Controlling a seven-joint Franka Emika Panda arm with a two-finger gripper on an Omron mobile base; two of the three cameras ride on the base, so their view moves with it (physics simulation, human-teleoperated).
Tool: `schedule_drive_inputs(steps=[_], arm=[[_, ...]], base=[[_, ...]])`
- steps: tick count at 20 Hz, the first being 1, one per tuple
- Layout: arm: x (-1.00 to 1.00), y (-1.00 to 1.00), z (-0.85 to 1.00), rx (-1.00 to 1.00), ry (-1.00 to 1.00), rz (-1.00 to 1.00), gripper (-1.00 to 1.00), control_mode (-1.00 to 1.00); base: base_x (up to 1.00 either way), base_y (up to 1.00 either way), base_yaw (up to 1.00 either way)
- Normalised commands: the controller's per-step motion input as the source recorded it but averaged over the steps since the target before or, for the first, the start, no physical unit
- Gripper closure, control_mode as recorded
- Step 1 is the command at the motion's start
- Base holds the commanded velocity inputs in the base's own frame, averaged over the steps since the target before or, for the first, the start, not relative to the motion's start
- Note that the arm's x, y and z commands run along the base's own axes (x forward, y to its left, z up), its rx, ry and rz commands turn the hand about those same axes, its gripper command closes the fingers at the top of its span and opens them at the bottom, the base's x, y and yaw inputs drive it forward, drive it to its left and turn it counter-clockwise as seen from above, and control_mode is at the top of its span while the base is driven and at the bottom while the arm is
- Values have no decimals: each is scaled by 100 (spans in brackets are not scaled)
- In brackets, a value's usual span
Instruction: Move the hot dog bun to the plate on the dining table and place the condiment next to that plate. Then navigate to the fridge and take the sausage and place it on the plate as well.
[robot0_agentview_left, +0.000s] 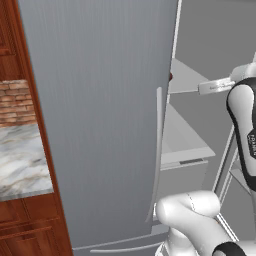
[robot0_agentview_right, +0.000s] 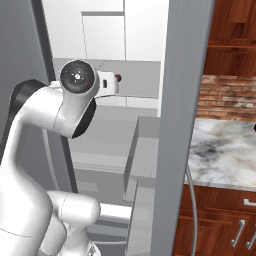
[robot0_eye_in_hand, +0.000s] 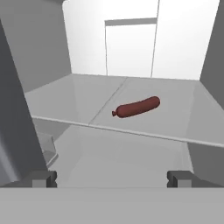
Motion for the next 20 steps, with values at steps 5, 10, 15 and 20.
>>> schedule_drive_inputs(steps=[5, 10, 15, 20], arm=[[54, 6, 2, 6, 7, 1, -100, -100], [54, 7, 1, -4, 0, 23, -100, -100], [37, 1, 1, -17, -5, 40, -100, -100], [35, 17, 11, -34, -11, 33, -100, -100]], base=[[0, 0, 0], [0, 0, 0], [0, 0, 0], [0, 0, 0]])
